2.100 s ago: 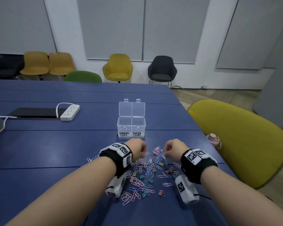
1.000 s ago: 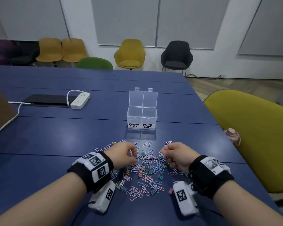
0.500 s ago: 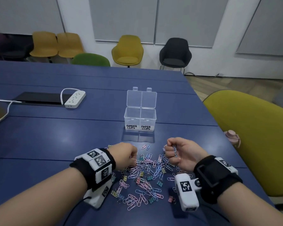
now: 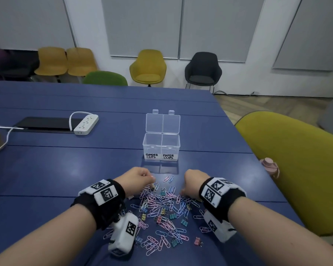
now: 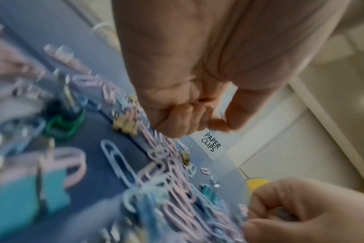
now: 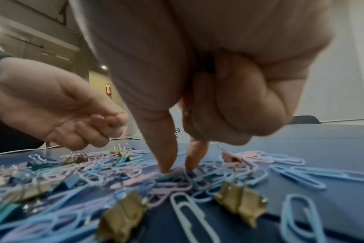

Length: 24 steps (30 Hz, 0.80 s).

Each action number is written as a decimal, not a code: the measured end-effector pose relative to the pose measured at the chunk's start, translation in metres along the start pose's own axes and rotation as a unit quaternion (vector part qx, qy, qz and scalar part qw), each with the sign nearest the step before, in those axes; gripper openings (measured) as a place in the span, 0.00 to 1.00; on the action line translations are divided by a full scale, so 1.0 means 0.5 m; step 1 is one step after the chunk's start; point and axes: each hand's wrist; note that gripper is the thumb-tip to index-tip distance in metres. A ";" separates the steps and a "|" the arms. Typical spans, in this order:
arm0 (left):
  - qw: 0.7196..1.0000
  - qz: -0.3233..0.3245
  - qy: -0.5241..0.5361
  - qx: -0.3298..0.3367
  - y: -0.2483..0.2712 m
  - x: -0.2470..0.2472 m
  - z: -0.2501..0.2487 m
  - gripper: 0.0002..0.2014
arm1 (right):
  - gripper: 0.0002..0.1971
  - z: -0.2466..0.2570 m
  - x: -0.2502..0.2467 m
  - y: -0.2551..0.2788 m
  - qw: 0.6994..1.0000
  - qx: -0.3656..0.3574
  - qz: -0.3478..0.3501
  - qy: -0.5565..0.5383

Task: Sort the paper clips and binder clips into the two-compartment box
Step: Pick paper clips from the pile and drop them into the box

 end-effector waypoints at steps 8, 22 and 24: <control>0.910 -0.024 0.403 -0.096 -0.004 -0.010 0.012 0.10 | 0.21 0.003 0.016 -0.013 1.000 -0.016 0.012 -0.005; 0.990 0.062 0.078 -0.103 -0.013 -0.020 -0.014 0.17 | 0.11 -0.017 0.000 -0.014 0.991 -0.023 0.051 -0.119; 0.991 0.094 0.007 -0.100 -0.021 -0.036 -0.020 0.14 | 0.13 -0.033 -0.004 -0.014 0.954 -0.015 0.119 -0.274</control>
Point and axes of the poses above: each hand's wrist, its own y-axis away from the middle knuckle, its own x-axis out of the palm, z = x × y, and after that the axes turned 14 degrees about x, right-handed
